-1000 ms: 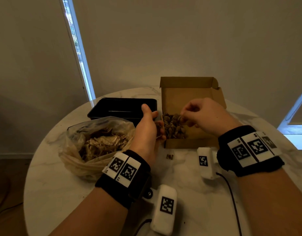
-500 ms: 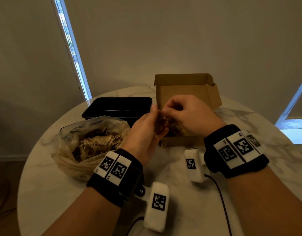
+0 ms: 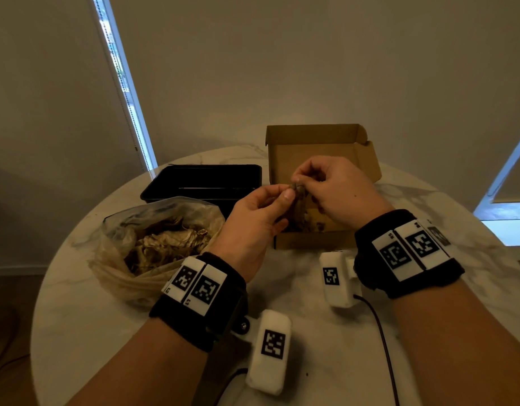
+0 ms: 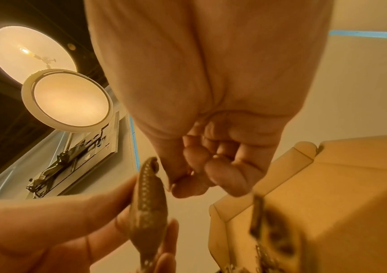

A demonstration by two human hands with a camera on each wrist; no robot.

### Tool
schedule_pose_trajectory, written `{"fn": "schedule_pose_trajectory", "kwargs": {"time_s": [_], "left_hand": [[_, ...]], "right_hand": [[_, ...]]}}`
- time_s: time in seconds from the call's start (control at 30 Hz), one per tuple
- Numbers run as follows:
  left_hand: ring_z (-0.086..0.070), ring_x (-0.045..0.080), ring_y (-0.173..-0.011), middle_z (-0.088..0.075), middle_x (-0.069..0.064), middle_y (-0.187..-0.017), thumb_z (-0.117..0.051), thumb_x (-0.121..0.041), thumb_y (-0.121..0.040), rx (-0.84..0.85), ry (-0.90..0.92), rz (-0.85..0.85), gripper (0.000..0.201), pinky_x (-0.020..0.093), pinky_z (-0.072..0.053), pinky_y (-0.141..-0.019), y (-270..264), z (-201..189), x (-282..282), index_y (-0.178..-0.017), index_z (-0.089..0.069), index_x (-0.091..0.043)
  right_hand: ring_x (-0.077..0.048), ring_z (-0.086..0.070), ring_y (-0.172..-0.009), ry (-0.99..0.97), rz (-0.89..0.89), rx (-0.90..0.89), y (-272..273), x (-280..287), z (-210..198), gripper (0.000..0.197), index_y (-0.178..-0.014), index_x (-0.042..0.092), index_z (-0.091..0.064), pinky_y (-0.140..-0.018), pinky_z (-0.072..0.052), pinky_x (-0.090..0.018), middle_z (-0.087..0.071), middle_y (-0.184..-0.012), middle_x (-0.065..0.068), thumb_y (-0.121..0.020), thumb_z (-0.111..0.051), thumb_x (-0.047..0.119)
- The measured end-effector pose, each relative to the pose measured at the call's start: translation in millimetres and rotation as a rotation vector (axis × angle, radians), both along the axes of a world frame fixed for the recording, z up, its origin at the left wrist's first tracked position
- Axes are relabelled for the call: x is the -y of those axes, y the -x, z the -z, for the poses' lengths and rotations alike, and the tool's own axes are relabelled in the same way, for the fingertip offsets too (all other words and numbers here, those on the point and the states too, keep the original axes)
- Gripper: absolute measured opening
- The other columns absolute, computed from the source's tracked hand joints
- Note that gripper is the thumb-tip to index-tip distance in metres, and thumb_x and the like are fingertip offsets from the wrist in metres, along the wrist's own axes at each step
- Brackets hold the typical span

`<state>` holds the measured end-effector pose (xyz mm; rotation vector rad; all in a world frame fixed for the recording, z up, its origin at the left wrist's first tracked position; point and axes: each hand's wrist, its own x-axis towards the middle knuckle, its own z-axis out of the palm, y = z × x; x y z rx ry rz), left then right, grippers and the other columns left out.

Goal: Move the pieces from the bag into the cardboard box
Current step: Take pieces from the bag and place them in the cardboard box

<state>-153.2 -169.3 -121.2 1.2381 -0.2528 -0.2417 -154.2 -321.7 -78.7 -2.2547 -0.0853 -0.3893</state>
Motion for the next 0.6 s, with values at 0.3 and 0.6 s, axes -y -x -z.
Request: {"fn": "schedule_pose_trajectory", "kwargs": {"time_s": [0.3, 0.6], "left_hand": [[-0.069, 0.015, -0.091, -0.071, 0.011, -0.105, -0.056, -0.011, -0.102, 0.074, 0.259, -0.171, 0.017, 0.025, -0.058, -0.078, -0.4, -2.5, 2.9, -0.115, -0.063, -0.005], [-0.069, 0.015, -0.094, -0.072, 0.008, -0.104, -0.065, -0.01, -0.096, -0.006, 0.156, -0.257, 0.01, 0.026, -0.056, -0.077, -6.5, 4.7, -1.7, -0.106, -0.068, -0.011]], "right_hand": [[0.003, -0.05, -0.048, 0.04, -0.119, -0.112, 6.0, -2.7, -2.4, 0.02, -0.09, 0.023, -0.068, -0.054, -0.038, -0.02, -0.063, -0.071, 0.006, -0.102, -0.057, 0.035], [-0.01, -0.049, -0.058, -0.248, -0.224, 0.011, 8.4, 0.5, -9.9, 0.022, -0.087, 0.02, -0.066, -0.059, -0.044, -0.026, -0.059, -0.071, 0.004, -0.103, -0.056, 0.031]]}}
